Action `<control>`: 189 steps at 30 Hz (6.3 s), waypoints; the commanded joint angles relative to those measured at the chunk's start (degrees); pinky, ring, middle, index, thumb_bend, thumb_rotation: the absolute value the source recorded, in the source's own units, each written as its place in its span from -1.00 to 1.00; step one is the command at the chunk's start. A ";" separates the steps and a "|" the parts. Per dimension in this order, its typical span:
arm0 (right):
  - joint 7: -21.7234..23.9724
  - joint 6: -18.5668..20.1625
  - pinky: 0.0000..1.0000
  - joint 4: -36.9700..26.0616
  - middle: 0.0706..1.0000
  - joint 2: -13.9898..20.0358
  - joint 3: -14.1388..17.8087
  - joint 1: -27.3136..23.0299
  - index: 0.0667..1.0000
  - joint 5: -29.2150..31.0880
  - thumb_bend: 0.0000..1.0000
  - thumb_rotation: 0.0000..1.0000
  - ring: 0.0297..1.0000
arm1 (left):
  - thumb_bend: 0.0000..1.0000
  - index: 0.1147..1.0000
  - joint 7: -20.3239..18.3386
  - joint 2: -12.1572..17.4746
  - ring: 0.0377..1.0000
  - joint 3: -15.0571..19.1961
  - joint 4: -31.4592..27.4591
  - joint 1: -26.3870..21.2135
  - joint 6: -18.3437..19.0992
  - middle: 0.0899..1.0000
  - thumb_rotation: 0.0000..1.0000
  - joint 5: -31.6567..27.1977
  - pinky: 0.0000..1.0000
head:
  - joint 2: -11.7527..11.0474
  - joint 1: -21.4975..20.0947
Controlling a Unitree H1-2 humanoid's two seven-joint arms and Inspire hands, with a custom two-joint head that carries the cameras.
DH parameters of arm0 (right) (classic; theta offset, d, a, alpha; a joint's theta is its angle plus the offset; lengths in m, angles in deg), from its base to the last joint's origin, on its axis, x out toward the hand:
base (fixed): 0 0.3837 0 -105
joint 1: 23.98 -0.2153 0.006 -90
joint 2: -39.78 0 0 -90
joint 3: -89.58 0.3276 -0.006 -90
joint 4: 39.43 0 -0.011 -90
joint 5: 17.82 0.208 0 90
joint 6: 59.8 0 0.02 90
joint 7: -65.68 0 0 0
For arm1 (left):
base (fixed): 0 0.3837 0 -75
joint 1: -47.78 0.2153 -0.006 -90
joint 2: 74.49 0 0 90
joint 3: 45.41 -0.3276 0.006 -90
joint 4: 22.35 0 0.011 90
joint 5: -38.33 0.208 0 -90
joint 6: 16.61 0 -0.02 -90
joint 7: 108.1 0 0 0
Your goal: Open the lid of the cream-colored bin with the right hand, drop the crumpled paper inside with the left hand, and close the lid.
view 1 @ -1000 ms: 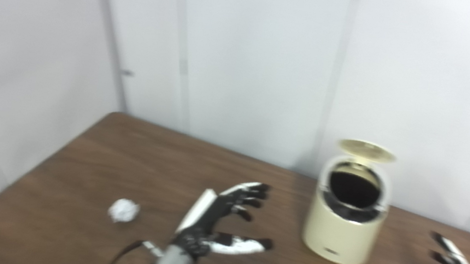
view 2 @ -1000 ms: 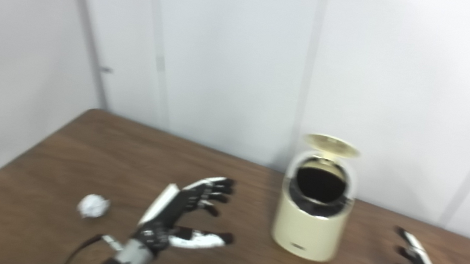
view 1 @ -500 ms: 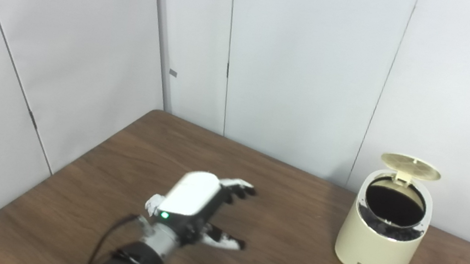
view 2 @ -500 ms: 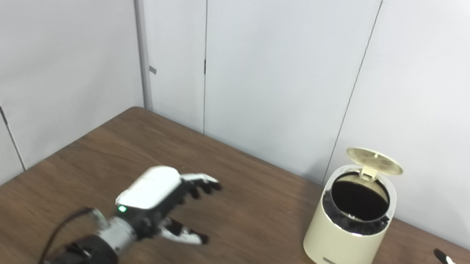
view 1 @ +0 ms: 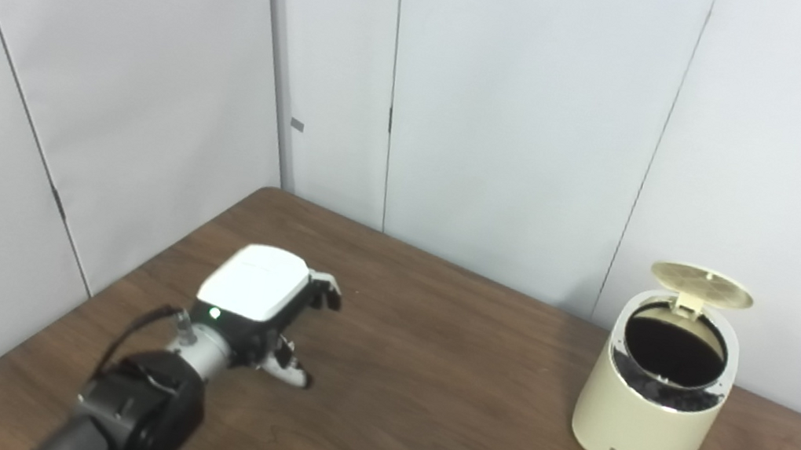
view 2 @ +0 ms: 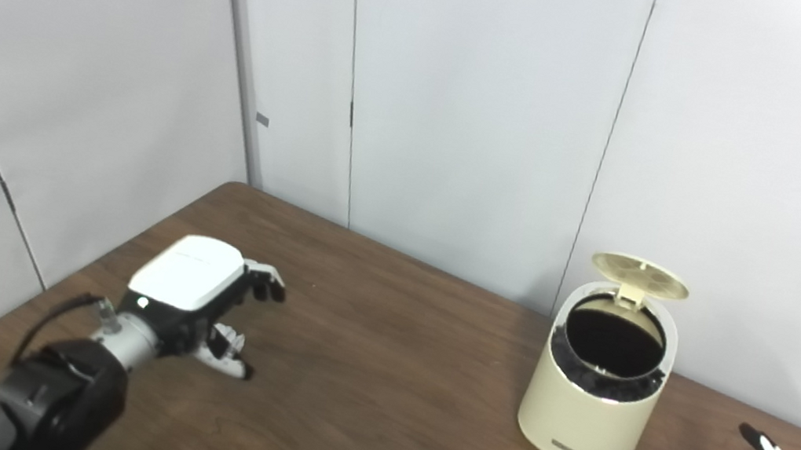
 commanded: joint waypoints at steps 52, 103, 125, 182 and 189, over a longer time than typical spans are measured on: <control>1.50 -0.51 0.36 -3.48 0.97 1.54 0.91 -1.83 0.90 -0.63 0.46 0.09 0.84 | 0.66 0.34 6.88 4.77 0.27 -1.39 21.66 -2.18 -8.23 0.29 -0.61 2.00 0.09 | 2.56 -0.96; 1.30 0.83 0.53 -5.73 0.95 2.24 0.80 0.02 0.88 -1.63 0.37 0.07 0.85 | 0.05 -0.12 28.40 4.13 0.04 -10.95 33.67 -0.97 -11.41 -0.20 -1.00 -3.21 0.05 | 4.44 -1.31; 1.34 0.99 0.64 -4.93 0.96 2.37 0.78 -0.41 0.88 -2.15 0.32 0.04 0.89 | 0.06 -0.17 47.88 -0.01 -0.24 -5.92 26.16 -0.96 -13.27 -0.16 -1.00 -1.56 -0.11 | 4.68 -3.74; -0.17 3.65 0.42 -5.00 0.86 -1.96 -1.52 -1.51 0.78 -4.52 0.47 -0.36 0.73 | 0.04 -0.07 57.03 -26.07 -0.26 -18.83 32.00 -27.64 -19.91 -0.25 -1.00 -0.19 -0.23 | -0.99 -33.03; 0.15 4.46 0.42 -5.69 0.87 -2.42 -2.08 -1.64 0.79 -5.88 0.45 -0.32 0.73 | 0.04 -0.07 56.01 -26.35 -0.22 -20.31 33.92 -29.86 -20.02 -0.25 -1.00 -0.99 -0.15 | -1.20 -34.36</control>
